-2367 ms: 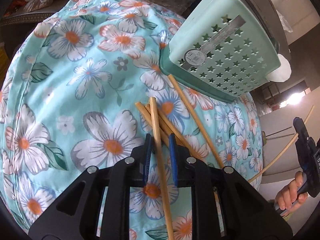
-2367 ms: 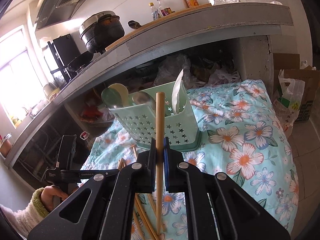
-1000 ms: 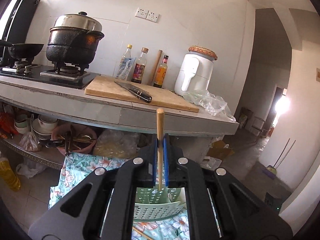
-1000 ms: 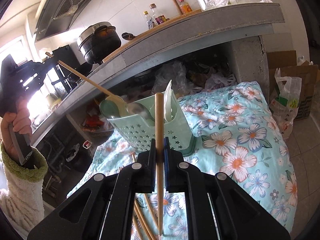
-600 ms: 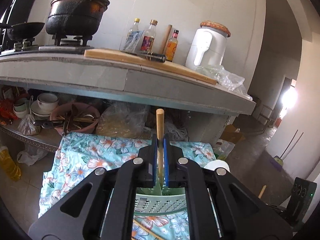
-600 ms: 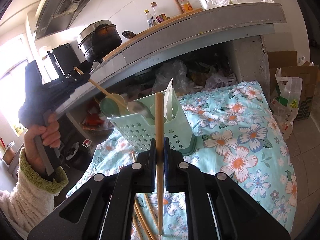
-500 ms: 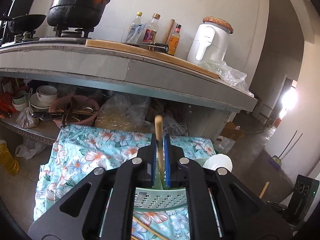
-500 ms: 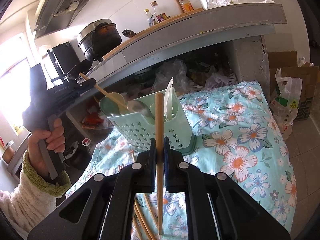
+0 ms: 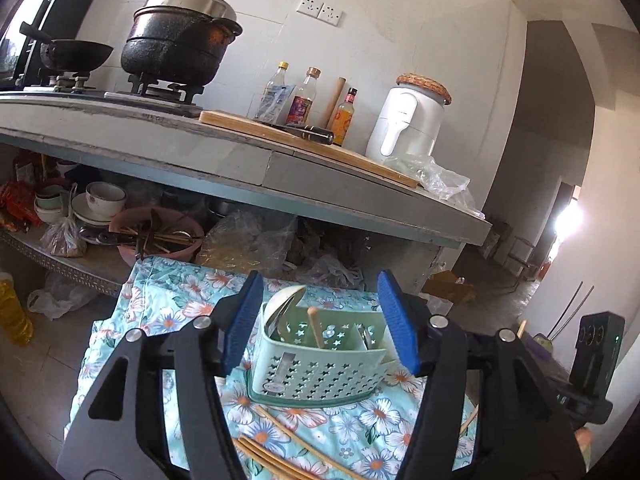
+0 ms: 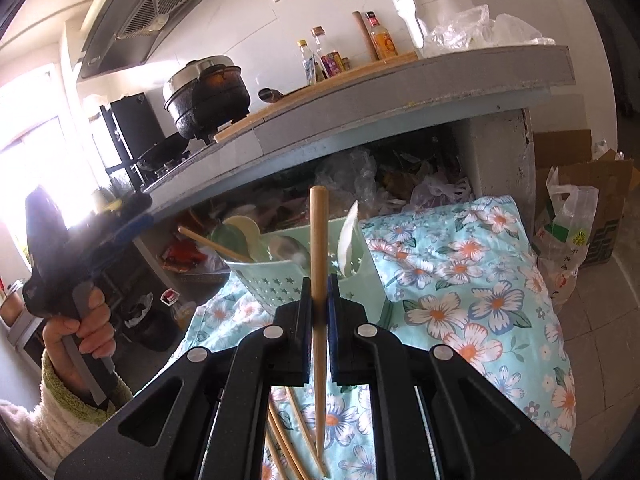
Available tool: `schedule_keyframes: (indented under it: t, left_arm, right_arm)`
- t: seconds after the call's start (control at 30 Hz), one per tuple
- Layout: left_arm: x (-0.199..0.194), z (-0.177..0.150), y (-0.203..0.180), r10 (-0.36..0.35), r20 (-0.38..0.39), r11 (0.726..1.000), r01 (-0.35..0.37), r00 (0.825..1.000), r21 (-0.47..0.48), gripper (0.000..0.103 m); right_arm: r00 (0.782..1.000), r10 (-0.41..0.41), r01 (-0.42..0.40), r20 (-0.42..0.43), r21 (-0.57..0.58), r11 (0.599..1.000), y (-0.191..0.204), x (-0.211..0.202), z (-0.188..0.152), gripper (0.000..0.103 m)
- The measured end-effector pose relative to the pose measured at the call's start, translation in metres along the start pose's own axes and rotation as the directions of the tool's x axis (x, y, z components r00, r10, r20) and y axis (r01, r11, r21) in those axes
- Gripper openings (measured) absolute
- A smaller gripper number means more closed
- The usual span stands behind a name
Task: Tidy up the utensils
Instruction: 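Lower the right tool's chopstick into the holder and open while the left tool returns to the chopsticks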
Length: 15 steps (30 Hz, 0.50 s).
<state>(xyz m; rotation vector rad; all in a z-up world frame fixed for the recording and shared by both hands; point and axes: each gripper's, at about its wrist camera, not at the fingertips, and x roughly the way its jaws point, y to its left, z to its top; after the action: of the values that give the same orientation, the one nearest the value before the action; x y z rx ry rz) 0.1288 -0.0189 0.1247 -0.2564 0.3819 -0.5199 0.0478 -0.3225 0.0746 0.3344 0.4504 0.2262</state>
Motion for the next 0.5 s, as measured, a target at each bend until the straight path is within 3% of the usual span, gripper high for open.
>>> schedule_keyframes:
  t: [0.23,0.5]
  left_arm:
    - [0.006,-0.058,0.036,0.034,-0.148,0.992,-0.051,0.988,-0.113,0.064]
    - [0.033,-0.135,0.062,0.083,-0.376,0.978,-0.148,0.923,-0.146,0.064]
  right_arm:
    - [0.995,0.036,-0.025,0.093,-0.122,0.992,0.045,-0.009,0.046,0.007]
    - [0.967,0.103,-0.035,0.234,-0.278,0.960,0.109,-0.007,0.103,0.007]
